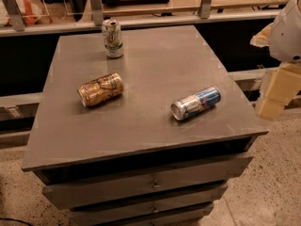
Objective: Place redbull can upright
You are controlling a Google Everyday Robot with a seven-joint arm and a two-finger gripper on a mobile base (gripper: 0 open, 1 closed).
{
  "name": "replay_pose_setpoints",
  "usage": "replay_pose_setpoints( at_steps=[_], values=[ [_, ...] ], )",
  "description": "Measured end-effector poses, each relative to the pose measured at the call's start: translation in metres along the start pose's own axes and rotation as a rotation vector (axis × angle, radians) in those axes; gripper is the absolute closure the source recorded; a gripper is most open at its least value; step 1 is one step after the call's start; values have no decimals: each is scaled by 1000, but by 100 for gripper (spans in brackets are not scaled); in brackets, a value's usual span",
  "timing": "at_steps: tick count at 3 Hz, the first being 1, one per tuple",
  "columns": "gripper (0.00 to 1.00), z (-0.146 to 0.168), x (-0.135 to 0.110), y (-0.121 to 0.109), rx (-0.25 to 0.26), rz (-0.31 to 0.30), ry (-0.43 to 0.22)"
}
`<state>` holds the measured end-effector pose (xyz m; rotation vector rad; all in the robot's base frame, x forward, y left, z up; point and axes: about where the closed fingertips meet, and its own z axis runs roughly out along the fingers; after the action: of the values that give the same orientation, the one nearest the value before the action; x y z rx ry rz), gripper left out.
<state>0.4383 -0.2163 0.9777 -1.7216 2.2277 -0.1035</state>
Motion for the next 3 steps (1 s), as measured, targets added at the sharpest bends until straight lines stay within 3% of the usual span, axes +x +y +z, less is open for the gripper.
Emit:
replay_pose_setpoints(
  at_steps=[1,2,3],
  values=[
    [0,0,0,0,0,0,0],
    [0,4,-20,1,33,-75,8],
    [0,30,-60,7,10,-253,58]
  ],
)
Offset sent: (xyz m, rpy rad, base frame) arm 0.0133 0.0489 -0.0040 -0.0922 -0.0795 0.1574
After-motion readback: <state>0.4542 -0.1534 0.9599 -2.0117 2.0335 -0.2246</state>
